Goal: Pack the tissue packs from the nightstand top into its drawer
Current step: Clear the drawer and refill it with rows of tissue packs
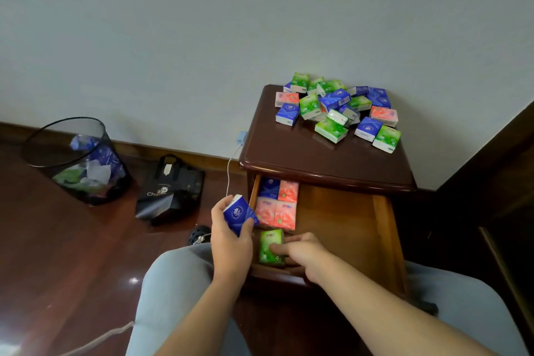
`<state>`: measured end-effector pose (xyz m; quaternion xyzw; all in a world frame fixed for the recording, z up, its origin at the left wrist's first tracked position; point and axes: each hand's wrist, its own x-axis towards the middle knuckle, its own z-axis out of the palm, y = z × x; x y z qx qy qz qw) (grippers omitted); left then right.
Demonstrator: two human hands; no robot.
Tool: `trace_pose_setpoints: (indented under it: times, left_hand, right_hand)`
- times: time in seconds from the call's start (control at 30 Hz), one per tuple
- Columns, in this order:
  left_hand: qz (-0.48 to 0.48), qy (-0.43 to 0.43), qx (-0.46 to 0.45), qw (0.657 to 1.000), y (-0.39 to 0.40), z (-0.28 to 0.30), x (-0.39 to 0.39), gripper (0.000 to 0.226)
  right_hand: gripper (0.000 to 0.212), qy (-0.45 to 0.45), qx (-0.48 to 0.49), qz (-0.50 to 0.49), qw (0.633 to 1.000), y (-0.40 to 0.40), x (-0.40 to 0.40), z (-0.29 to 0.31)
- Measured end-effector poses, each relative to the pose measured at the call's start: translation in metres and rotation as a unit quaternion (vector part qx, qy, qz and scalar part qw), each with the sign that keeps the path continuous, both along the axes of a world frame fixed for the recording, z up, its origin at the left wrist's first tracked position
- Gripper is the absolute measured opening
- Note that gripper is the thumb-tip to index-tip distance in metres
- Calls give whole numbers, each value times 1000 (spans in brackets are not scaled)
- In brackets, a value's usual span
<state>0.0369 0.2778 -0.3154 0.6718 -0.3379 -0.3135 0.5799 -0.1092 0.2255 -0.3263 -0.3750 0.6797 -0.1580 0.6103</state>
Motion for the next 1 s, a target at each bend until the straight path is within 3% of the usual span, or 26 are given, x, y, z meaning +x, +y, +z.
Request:
trace_pose_setpoints:
  times: [0.2,0.7,0.83,0.93,1.0]
  left_hand:
    - [-13,-3,5,1000,2,0,2,53]
    - [-22,15,-4,1000,5,2,1,50]
    - [-15,31,-9,999,4,4,0,39]
    - [-10,61,8,998,2,6,-1,26]
    - [-17,79,19,997,3,8,-1,22]
  right_hand:
    - [50,52,-3,11,999,-2,15,-10]
    - [28,-9,35,-70,997,-8,29,-11]
    - [18,-15,33,-64,997,-7,25,-10]
    - [16,12,-20,-53,998,-6,20,-6]
    - [22,-21,-89,-73,993,-7,16,-1]
